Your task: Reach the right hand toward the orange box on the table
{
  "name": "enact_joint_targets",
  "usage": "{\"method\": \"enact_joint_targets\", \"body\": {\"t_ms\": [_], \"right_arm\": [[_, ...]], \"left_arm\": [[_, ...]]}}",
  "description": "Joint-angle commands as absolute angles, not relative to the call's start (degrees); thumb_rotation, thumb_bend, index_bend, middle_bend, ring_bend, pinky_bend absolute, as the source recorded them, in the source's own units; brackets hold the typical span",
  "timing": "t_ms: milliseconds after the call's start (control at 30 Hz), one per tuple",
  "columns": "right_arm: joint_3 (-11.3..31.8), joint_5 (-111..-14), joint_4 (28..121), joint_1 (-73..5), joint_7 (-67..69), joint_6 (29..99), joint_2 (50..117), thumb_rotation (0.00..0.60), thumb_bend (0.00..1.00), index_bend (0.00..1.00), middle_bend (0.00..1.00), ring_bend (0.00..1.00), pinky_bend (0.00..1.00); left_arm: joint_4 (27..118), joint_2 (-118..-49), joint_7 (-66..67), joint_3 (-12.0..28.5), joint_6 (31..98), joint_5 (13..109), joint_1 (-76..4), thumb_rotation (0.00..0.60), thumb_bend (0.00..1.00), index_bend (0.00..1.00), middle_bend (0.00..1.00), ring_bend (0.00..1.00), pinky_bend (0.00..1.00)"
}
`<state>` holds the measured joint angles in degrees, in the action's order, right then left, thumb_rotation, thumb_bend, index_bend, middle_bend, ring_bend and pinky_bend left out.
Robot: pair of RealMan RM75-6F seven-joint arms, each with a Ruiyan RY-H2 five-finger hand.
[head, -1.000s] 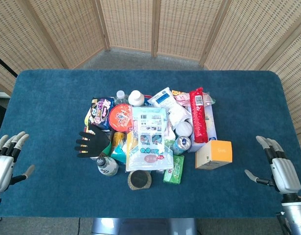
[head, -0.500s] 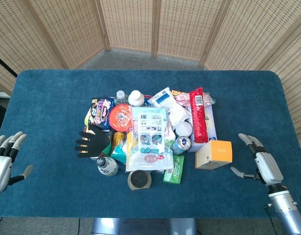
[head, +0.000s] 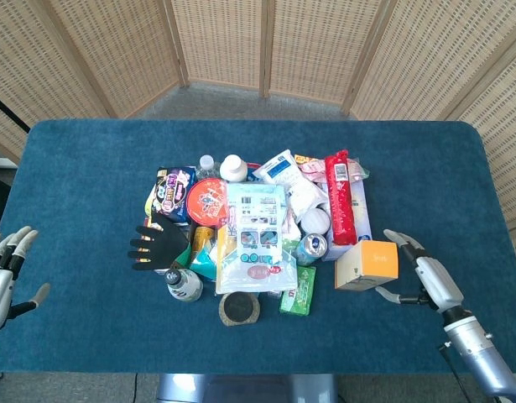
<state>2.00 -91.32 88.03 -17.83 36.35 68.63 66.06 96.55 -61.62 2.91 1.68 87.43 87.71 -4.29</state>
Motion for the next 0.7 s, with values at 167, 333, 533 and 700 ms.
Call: {"method": "enact_joint_targets", "body": {"t_ms": [167, 333, 533, 700], "right_arm": [[2.61, -90.19, 87.44, -19.47, 38.92, 67.26, 67.51, 0.458, 0.24, 0.0, 0.0, 0.0, 0.0], [3.34, -90.11, 85.89, -20.55, 47.66, 67.39, 68.69, 0.598, 0.23, 0.18, 0.55, 0.48, 0.13], [3.58, -90.09, 84.2, -21.53, 50.3, 67.37, 69.52, 0.6, 0.23, 0.65, 1.0, 0.99, 0.55], [3.78, -89.77, 84.69, -20.82, 49.82, 69.44, 69.05, 0.6, 0.23, 0.71, 1.0, 1.0, 0.59]], "left_arm": [[95.73, -61.64, 1.92, 1.67, 87.85, 87.22, -3.71, 0.553, 0.34, 0.0, 0.09, 0.15, 0.0], [94.64, -62.07, 0.6, 1.54, 88.93, 86.98, -2.76, 0.556, 0.34, 0.0, 0.09, 0.15, 0.0], [92.99, -62.58, -0.97, 1.42, 88.53, 85.88, -2.18, 0.555, 0.34, 0.0, 0.08, 0.15, 0.0], [92.21, -63.13, -1.56, 1.58, 87.9, 86.0, -2.56, 0.558, 0.34, 0.0, 0.08, 0.15, 0.0]]}}
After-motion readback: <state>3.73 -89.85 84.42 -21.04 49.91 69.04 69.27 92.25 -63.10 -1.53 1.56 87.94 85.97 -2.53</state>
